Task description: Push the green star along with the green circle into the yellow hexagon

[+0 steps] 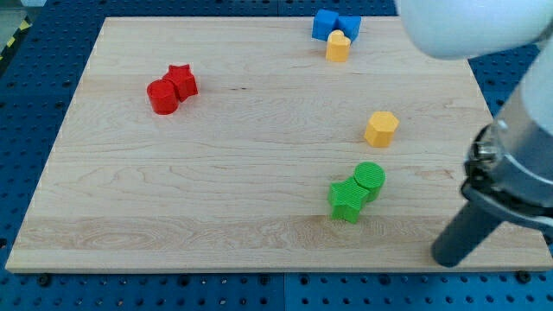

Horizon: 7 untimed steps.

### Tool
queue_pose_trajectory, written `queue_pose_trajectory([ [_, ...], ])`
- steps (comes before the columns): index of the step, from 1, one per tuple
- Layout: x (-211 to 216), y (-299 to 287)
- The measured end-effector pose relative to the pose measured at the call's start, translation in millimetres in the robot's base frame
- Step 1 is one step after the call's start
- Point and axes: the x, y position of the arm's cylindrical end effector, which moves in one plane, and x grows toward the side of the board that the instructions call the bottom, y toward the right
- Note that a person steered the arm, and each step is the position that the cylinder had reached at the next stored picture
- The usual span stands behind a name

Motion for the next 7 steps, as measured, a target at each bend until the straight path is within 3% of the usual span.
queue_pose_trajectory([
  [3, -18, -104],
  [7, -27, -98],
])
